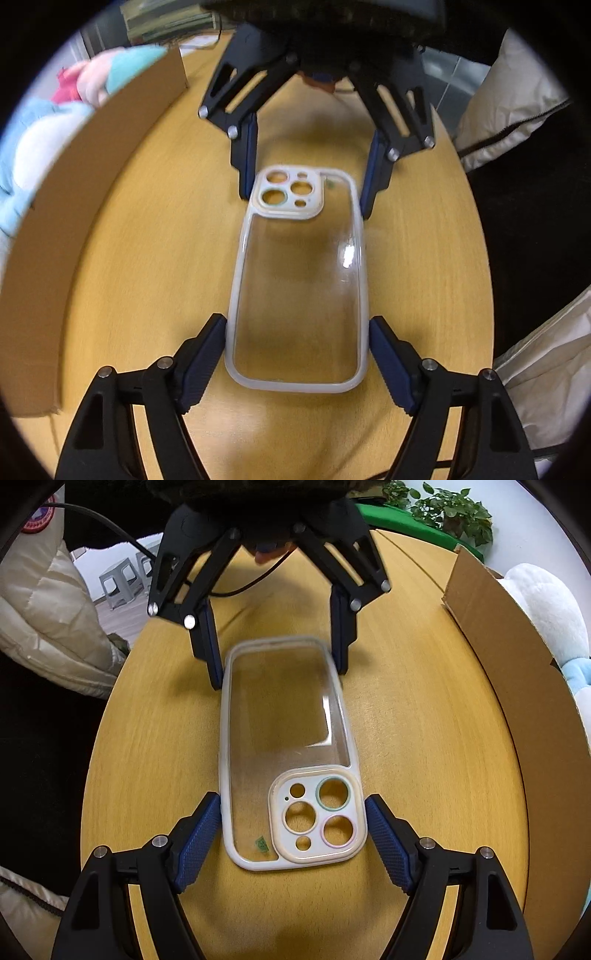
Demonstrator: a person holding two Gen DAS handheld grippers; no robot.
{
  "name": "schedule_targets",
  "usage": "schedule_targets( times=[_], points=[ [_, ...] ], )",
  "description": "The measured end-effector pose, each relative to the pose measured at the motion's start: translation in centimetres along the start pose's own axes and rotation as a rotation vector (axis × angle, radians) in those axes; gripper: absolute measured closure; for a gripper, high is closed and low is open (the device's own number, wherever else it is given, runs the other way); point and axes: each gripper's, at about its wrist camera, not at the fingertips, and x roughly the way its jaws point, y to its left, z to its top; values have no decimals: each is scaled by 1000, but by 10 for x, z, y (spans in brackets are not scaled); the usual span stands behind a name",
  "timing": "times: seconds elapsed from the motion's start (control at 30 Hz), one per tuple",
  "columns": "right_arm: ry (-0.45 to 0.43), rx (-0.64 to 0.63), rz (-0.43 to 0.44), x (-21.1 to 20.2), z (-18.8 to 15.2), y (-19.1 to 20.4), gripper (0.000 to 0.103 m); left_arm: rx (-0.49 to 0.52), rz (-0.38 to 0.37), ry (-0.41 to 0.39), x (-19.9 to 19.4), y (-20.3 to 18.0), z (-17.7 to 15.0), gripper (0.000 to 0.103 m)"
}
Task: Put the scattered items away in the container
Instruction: 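Lift the phone case with both grippers and lower it onto the pink bear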
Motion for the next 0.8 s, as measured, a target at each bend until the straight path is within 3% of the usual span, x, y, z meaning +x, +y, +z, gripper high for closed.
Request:
schedule_targets(
  times=[0.17, 0.4, 0.47, 0.5, 0.6, 0.8],
  points=[
    [-45, -10, -63, -37, 4, -15, 20, 52, 82, -22, -40, 25, 21, 26],
    [-78, -57, -204, -112, 24, -61, 20, 135, 207, -26, -106, 95, 71, 25],
    [-83, -69, -238, -132, 30, -77, 20, 146, 226, -31, -110, 81, 102, 25],
    [-84, -75, -254, -144, 33, -87, 20, 150, 235, -33, -122, 84, 98, 25],
    [-83, -89, -281, -171, 43, -123, 20, 163, 259, -42, -141, 121, 100, 25],
    [-69, -74, -297, -209, 44, -198, 20, 180, 260, -38, -168, 192, 151, 25]
  ],
)
